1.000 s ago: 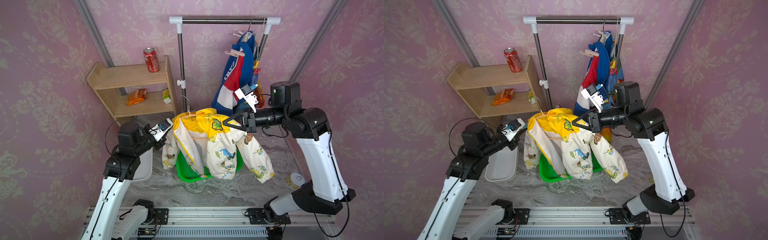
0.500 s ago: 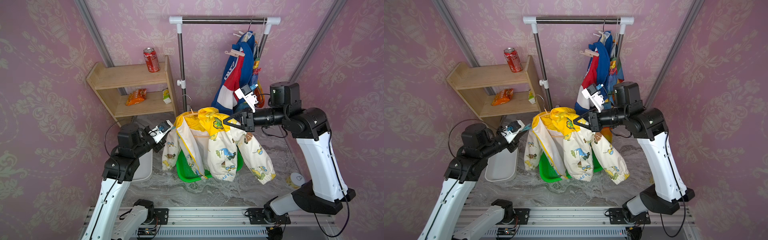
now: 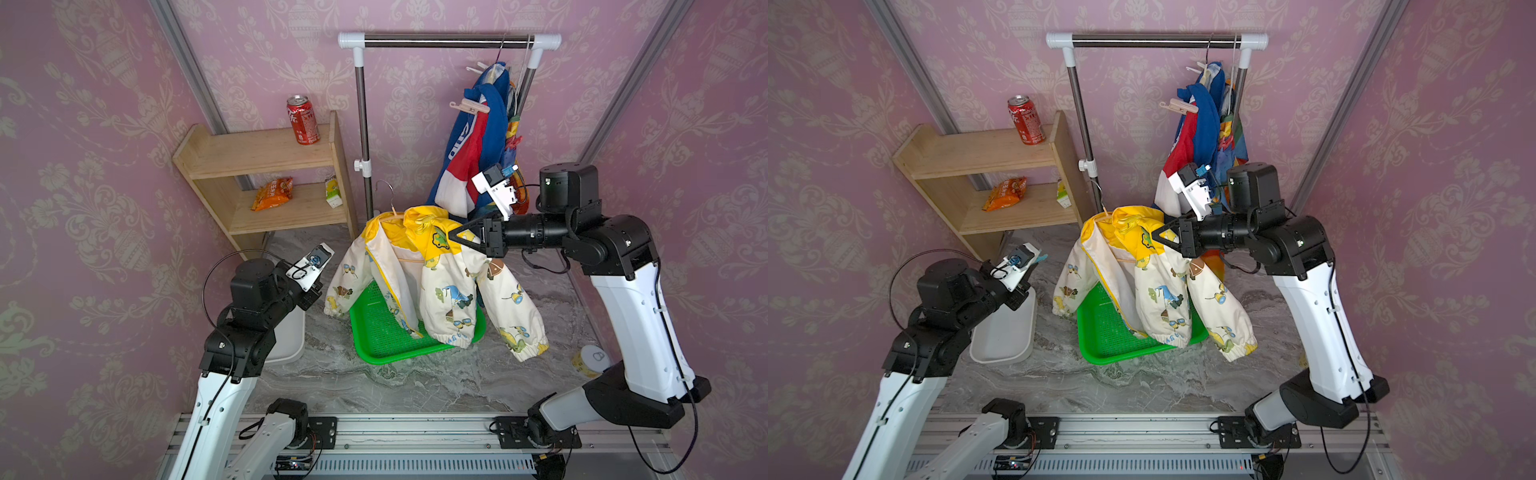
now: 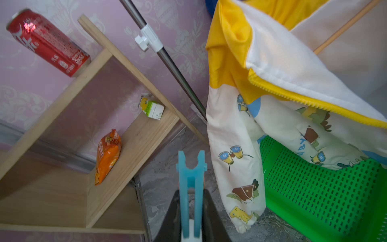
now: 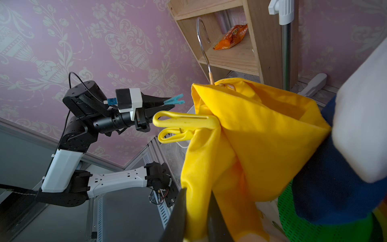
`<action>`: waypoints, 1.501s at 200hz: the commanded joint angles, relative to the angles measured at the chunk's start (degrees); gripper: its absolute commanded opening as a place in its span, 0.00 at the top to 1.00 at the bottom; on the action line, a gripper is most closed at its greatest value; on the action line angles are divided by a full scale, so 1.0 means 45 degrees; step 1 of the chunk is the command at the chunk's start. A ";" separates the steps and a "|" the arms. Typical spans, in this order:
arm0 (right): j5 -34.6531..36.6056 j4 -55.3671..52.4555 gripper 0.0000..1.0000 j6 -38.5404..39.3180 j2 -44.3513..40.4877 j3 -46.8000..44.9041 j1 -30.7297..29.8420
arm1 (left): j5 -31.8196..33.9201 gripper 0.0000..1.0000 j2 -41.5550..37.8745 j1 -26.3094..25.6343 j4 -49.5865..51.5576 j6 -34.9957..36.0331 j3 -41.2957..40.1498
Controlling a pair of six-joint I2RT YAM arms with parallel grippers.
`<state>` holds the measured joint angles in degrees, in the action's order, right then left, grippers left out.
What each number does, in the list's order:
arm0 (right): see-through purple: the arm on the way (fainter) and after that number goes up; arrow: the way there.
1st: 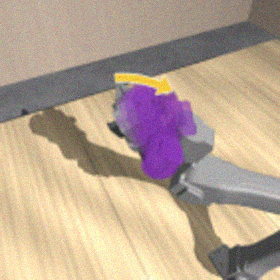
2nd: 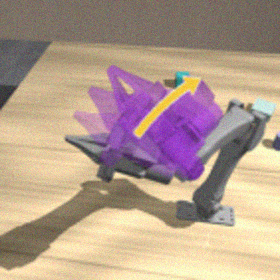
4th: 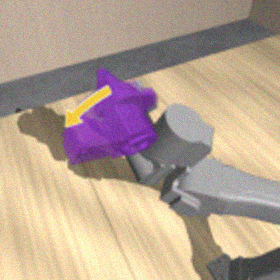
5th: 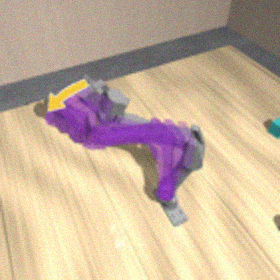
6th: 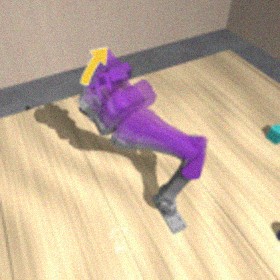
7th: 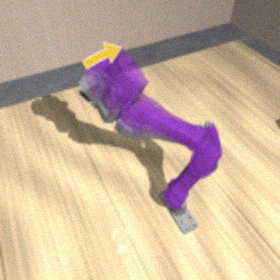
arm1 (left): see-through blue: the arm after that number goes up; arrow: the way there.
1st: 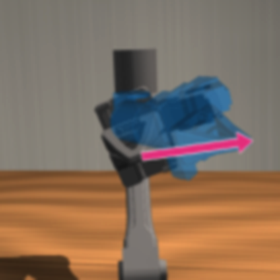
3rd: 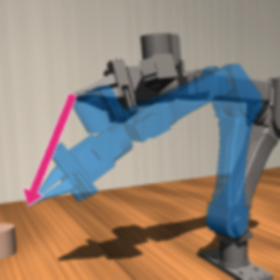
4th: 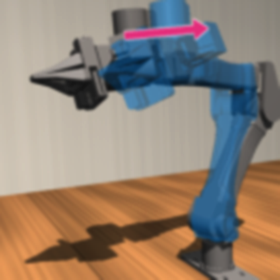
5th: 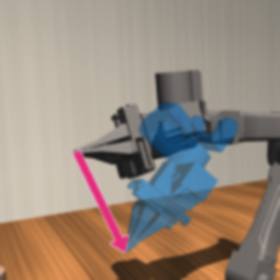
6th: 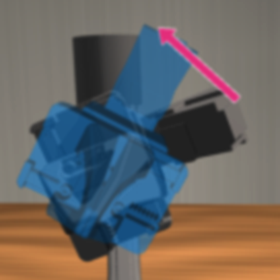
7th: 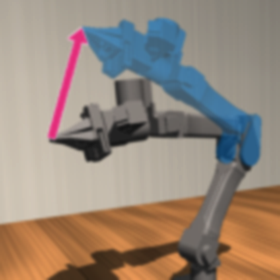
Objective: Remove the clothespins securing jackets to the hanger
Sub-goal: Remove the clothespin from the hanger, then place the clothespin in the storage box.
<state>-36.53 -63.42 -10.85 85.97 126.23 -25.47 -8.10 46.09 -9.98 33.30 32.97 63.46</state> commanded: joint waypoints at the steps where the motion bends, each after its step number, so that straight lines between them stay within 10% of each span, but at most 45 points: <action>1: 0.0494 0.1654 1.00 0.0339 -0.0767 -0.0139 0.0082 | 0.2351 1.00 -0.0240 0.0145 -0.0374 -0.1859 -0.1077; 66: 0.1270 0.4903 1.00 0.0356 -0.2319 -0.1656 0.0124 | 0.5546 1.00 0.0596 0.1329 -0.0799 -0.5863 -0.2883; 144: 0.0661 0.4564 1.00 0.0652 -0.1976 -0.0435 0.0132 | 0.4009 1.00 0.3175 0.4251 -0.0090 -0.9797 -0.4240; 219: 0.0531 0.4443 1.00 0.0712 -0.2023 -0.0587 0.0131 | 0.2770 0.89 0.5545 0.5603 -0.0767 -1.0460 -0.4494; 238: 0.0560 0.4453 1.00 0.0719 -0.2137 -0.0780 0.0127 | 0.2557 0.67 0.6221 0.5664 -0.0078 -1.0518 -0.3878; 246: 0.0541 0.4463 1.00 0.0746 -0.2167 -0.0853 0.0132 | 0.2530 0.36 0.6454 0.5664 0.0239 -1.0426 -0.3554; 264: 0.0522 0.4557 1.00 0.0713 -0.2260 -0.1053 0.0119 | 0.2913 0.07 0.6517 0.5672 0.0681 -1.0255 -0.3063; 300: 0.1373 0.4876 1.00 0.0547 -0.2480 -0.1577 0.0134 | 0.2805 0.01 0.4390 0.5669 0.0271 -0.9925 -0.2763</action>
<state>-32.34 -49.95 -8.99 77.65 120.20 -25.21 5.26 72.86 15.20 33.54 -12.95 48.27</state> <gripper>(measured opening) 0.144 0.990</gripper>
